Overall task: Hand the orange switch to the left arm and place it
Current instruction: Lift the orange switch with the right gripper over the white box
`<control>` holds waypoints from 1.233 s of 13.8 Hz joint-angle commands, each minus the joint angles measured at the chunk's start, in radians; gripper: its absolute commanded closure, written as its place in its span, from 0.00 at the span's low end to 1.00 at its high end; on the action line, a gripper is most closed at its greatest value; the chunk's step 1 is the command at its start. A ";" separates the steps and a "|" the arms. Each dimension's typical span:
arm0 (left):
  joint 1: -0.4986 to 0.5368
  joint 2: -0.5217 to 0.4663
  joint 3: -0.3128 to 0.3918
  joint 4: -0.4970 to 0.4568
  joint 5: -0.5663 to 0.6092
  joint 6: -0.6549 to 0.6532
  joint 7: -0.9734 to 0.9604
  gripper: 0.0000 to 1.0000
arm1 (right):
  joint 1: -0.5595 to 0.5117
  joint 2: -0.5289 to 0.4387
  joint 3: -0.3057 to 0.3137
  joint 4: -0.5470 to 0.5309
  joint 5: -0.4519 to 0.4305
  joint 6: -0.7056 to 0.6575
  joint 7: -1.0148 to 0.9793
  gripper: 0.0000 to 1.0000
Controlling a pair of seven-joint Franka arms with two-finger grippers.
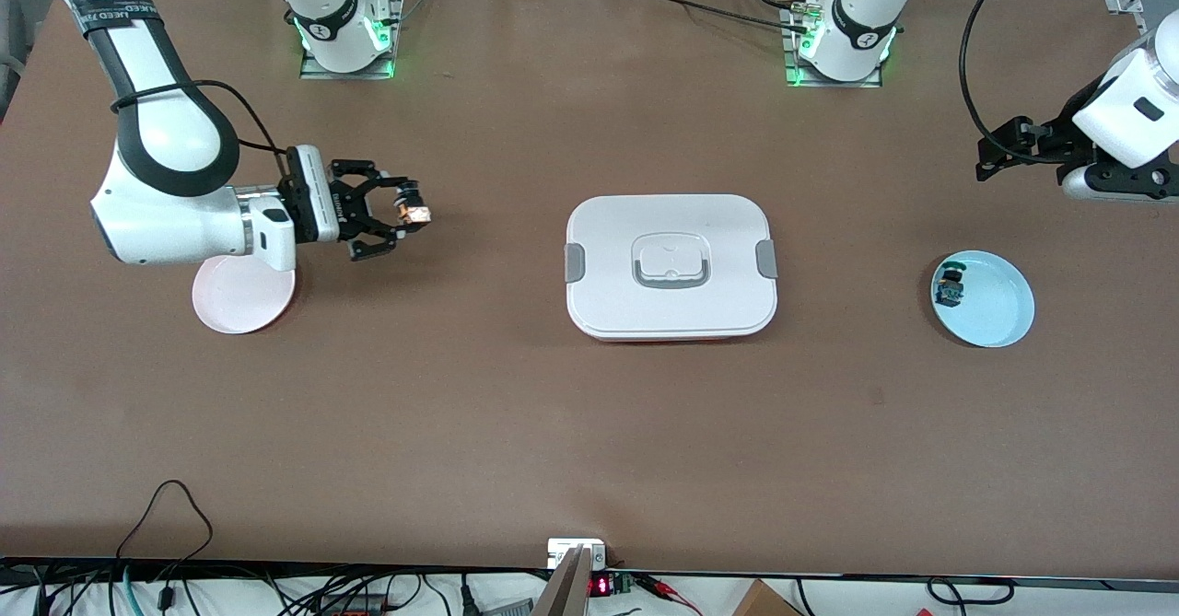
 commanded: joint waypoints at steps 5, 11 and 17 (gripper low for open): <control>0.005 0.008 0.005 0.025 0.020 -0.020 -0.001 0.00 | 0.180 0.000 0.006 0.023 0.406 0.098 0.098 1.00; 0.005 0.010 0.005 0.027 0.020 -0.020 -0.001 0.00 | 0.404 -0.003 0.008 0.064 0.747 0.382 0.102 1.00; 0.005 0.010 0.003 0.027 0.020 -0.020 -0.001 0.00 | 0.658 0.009 0.006 0.188 1.014 0.732 0.102 1.00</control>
